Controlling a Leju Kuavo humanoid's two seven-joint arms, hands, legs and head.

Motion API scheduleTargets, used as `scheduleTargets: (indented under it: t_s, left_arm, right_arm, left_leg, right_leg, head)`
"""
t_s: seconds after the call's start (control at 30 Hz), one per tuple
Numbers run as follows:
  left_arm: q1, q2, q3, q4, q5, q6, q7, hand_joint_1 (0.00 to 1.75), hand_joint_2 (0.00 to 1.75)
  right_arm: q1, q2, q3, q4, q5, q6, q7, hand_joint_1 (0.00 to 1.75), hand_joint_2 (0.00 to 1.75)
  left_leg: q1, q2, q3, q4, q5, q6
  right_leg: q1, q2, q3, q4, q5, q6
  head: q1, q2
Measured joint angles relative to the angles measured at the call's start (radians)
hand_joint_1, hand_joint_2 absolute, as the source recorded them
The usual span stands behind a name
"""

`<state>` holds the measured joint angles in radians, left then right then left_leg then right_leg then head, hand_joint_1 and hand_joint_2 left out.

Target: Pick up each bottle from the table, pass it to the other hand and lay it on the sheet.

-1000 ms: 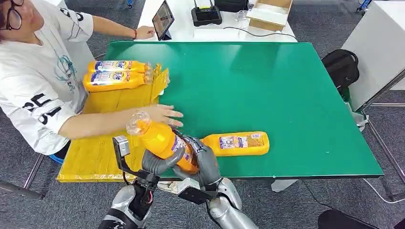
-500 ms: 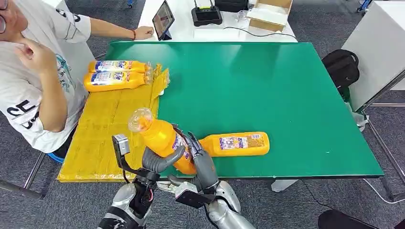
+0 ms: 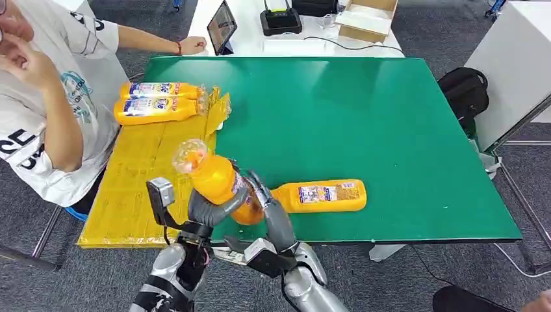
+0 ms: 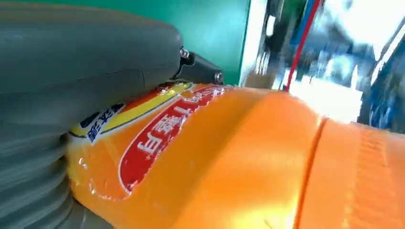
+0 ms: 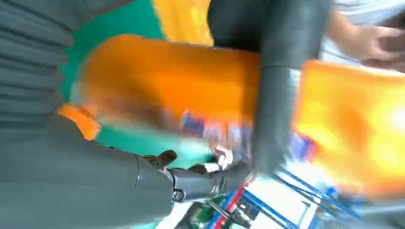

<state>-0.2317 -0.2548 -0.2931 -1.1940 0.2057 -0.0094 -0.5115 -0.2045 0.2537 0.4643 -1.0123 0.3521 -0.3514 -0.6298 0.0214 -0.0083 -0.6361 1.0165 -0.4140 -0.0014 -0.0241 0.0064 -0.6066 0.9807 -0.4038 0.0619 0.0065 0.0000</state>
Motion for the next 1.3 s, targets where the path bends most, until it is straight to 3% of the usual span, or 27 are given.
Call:
scheduleTargets:
  t_s: [0.13,0.3,0.37,0.57,0.67,0.93,1.07,1.3]
  left_arm:
    - [-0.049,0.004,0.082,0.000,-0.024,0.091,-0.033,1.75,1.75]
    - [-0.134,0.042,0.166,0.057,-0.321,0.417,-0.152,1.75,1.75]
    - [-0.156,0.053,0.192,0.082,-0.401,0.465,-0.162,1.75,1.75]
    - [-0.217,0.091,0.249,0.189,-0.611,0.633,-0.153,1.75,1.75]
    - [-0.248,0.119,0.277,0.258,-0.934,0.698,-0.060,1.75,1.75]
    - [-0.363,0.219,0.272,0.515,-1.557,0.681,0.121,1.75,1.75]
    - [-0.405,0.270,0.237,0.628,-1.613,0.643,0.130,1.75,1.75]
    - [-0.463,0.320,0.175,0.765,-1.655,0.347,0.192,1.75,1.75]
  right_arm:
    - [0.017,-0.012,0.000,-0.090,-0.010,0.010,0.005,0.00,0.00]
    - [0.036,-0.019,-0.003,-0.207,-0.044,-0.046,-0.027,0.00,0.00]
    - [0.042,-0.022,-0.007,-0.244,-0.055,-0.061,-0.027,0.00,0.00]
    - [0.057,-0.023,-0.008,-0.318,-0.061,-0.081,-0.031,0.00,0.00]
    - [0.059,-0.023,-0.008,-0.340,-0.065,-0.087,-0.032,0.00,0.00]
    - [0.056,-0.023,0.001,-0.355,-0.106,-0.056,-0.034,0.00,0.00]
    - [0.054,-0.023,0.003,-0.355,-0.117,-0.044,-0.034,0.00,0.00]
    - [0.051,-0.023,0.008,-0.352,-0.140,-0.018,-0.034,0.00,0.00]
  left_leg:
    - [0.000,0.000,0.000,0.000,0.001,0.000]
    - [0.000,0.001,0.000,0.000,0.001,0.000]
    - [0.000,-0.001,0.000,0.000,0.001,0.000]
    - [0.000,0.000,0.000,0.000,0.001,0.000]
    - [0.000,0.000,0.000,0.000,0.001,0.000]
    - [0.000,0.000,0.000,0.000,0.001,0.000]
    - [0.000,0.003,0.000,0.000,0.001,0.000]
    - [0.000,0.002,0.000,0.000,0.001,0.000]
  right_leg:
    - [0.000,0.000,0.000,0.000,0.000,0.000]
    - [0.000,0.000,0.000,0.001,0.000,0.000]
    - [0.000,0.000,0.000,0.001,0.000,0.000]
    - [0.000,0.000,0.000,0.001,0.000,0.000]
    - [0.000,0.000,0.000,0.001,0.000,0.000]
    - [0.000,0.000,0.000,0.001,0.000,0.000]
    - [0.000,0.001,-0.001,0.002,0.000,0.000]
    - [0.000,0.001,-0.001,0.001,0.000,0.000]
  head:
    - [0.000,0.000]
    - [0.000,0.000]
    - [0.000,0.000]
    - [0.000,0.000]
    - [0.000,0.000]
    - [0.000,0.000]
    - [0.000,0.000]
    - [0.001,0.000]
